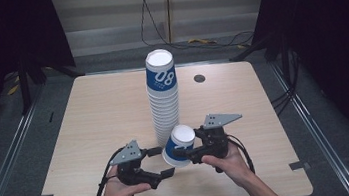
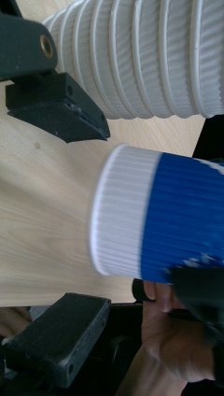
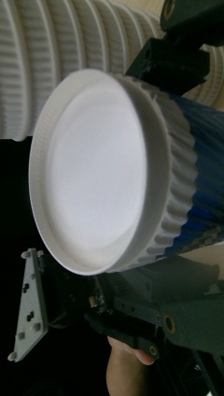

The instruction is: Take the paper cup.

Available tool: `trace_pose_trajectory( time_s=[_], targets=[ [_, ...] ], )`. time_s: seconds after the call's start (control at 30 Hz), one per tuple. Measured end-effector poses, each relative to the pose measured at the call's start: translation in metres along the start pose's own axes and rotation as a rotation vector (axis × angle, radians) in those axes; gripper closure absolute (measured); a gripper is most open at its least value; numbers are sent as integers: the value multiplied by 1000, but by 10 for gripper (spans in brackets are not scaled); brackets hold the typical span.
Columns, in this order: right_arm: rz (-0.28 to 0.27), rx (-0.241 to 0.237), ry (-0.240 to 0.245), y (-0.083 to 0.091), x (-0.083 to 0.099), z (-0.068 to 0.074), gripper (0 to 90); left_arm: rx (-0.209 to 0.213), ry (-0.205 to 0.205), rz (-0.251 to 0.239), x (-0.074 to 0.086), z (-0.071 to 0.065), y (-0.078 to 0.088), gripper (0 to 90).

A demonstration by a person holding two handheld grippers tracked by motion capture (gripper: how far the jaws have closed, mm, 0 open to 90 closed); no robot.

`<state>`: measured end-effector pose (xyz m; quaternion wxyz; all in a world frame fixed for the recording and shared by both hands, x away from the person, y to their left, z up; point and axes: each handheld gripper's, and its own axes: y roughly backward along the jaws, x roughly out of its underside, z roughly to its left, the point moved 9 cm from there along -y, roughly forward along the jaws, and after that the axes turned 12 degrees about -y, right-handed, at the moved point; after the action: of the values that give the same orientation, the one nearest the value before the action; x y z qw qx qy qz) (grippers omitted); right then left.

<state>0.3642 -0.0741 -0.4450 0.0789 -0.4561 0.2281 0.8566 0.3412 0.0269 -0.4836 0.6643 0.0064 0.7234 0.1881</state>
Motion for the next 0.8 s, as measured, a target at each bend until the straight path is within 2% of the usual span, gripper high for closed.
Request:
trace_pose_trajectory(
  time_s=[0.4,0.47,0.67,0.77,0.8],
  targets=[
    [34,-32,-17,-14,11,4,255,-12,-17,2,1,0,-2,159],
    [29,-43,-34,-16,11,5,256,-23,-26,16,3,0,-3,159],
    [31,-54,-31,-22,11,9,257,-31,-18,9,3,2,-3,152],
    [32,-67,-26,-27,12,12,257,-31,-15,22,5,2,-7,140],
    [37,-62,-23,-28,14,11,256,-31,-9,41,6,2,-8,145]
  ],
)
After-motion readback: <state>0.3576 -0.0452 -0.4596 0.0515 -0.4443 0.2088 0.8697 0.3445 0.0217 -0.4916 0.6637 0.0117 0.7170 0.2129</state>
